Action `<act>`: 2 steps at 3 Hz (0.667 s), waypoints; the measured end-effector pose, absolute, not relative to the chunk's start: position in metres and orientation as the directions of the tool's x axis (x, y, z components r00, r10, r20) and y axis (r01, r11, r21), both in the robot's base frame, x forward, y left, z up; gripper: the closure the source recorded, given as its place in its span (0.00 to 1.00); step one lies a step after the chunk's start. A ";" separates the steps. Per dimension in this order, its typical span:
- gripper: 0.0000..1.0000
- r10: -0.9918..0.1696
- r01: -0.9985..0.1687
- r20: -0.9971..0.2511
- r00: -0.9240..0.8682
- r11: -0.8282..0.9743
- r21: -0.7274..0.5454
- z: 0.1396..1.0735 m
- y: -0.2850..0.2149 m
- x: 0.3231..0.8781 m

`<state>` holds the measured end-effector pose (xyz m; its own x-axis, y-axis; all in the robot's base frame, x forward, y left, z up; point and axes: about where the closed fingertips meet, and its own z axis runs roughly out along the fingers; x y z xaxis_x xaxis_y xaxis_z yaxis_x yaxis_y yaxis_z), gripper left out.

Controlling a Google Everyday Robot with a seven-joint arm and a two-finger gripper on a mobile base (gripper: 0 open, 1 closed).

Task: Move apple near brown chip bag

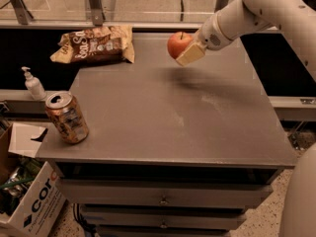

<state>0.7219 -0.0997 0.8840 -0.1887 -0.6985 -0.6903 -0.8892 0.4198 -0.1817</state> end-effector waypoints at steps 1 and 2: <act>1.00 -0.711 -0.882 -0.677 -0.190 0.427 -0.200 0.878 -0.087 0.728; 1.00 -0.724 -0.874 -0.660 -0.203 0.438 -0.212 0.867 -0.061 0.744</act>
Offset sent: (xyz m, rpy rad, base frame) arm 0.0430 0.0704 -0.0246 -0.0758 -0.0183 -0.0586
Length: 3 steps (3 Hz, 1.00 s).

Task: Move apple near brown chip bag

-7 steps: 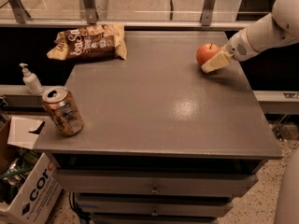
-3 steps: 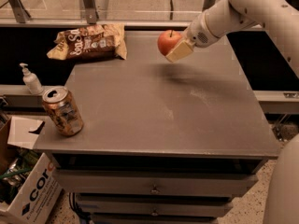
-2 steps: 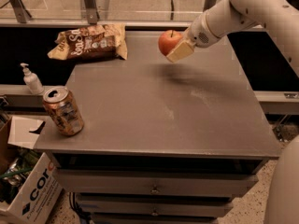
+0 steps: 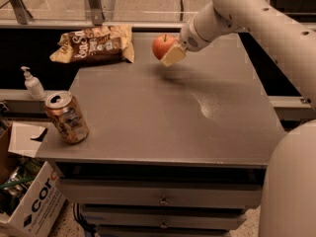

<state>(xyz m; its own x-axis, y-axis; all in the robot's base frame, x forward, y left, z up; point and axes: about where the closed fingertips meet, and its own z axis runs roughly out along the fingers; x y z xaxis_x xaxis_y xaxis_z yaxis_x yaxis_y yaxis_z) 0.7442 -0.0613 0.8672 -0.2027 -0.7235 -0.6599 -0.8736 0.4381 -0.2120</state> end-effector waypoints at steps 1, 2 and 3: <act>1.00 -0.739 -0.876 -0.635 -0.226 0.439 -0.200 0.857 -0.030 0.761; 1.00 -0.746 -0.885 -0.618 -0.247 0.433 -0.168 0.847 0.002 0.774; 1.00 -0.751 -0.894 -0.606 -0.262 0.426 -0.141 0.836 0.026 0.778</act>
Offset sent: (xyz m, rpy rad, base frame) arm 0.0452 0.0978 -0.0251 -0.0444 0.1074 -0.0025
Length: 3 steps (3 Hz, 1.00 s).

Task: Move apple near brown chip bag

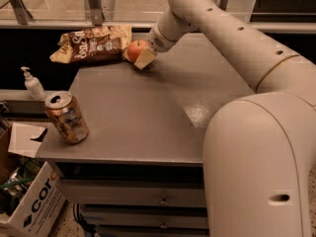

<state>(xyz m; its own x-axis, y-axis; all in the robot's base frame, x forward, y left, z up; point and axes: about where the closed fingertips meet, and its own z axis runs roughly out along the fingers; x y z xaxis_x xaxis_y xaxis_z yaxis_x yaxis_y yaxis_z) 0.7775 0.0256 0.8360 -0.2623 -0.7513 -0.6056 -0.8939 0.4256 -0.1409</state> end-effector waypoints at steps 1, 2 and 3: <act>1.00 -0.754 -0.898 -0.594 -0.280 0.424 -0.114 0.823 0.038 0.777; 0.82 -0.755 -0.899 -0.589 -0.290 0.425 -0.102 0.819 0.043 0.777; 0.59 -0.755 -0.900 -0.589 -0.290 0.425 -0.102 0.822 0.043 0.777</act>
Offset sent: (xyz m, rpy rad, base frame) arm 0.0001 0.0239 -0.0254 -0.0076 0.0725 -0.0114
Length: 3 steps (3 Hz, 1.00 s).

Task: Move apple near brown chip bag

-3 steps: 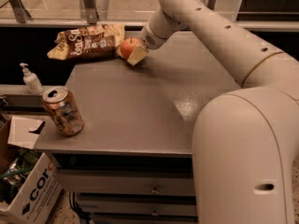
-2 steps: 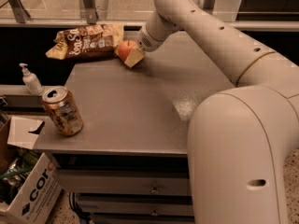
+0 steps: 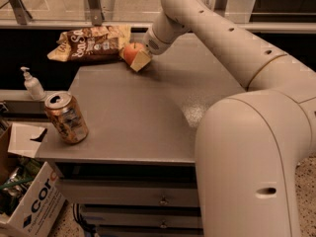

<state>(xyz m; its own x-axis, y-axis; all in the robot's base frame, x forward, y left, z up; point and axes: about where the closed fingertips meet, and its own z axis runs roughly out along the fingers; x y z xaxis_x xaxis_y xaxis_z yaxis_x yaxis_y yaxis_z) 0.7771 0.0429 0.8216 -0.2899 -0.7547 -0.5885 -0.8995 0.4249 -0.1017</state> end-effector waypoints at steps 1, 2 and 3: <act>0.36 -0.755 -0.900 -0.588 -0.290 0.425 -0.102 0.822 0.043 0.777; 0.13 -0.755 -0.900 -0.588 -0.290 0.425 -0.101 0.822 0.043 0.777; 0.00 -0.755 -0.900 -0.589 -0.290 0.425 -0.101 0.823 0.043 0.777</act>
Offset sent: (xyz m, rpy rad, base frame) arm -0.0017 0.0037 -0.0036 0.0173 0.0201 -0.0069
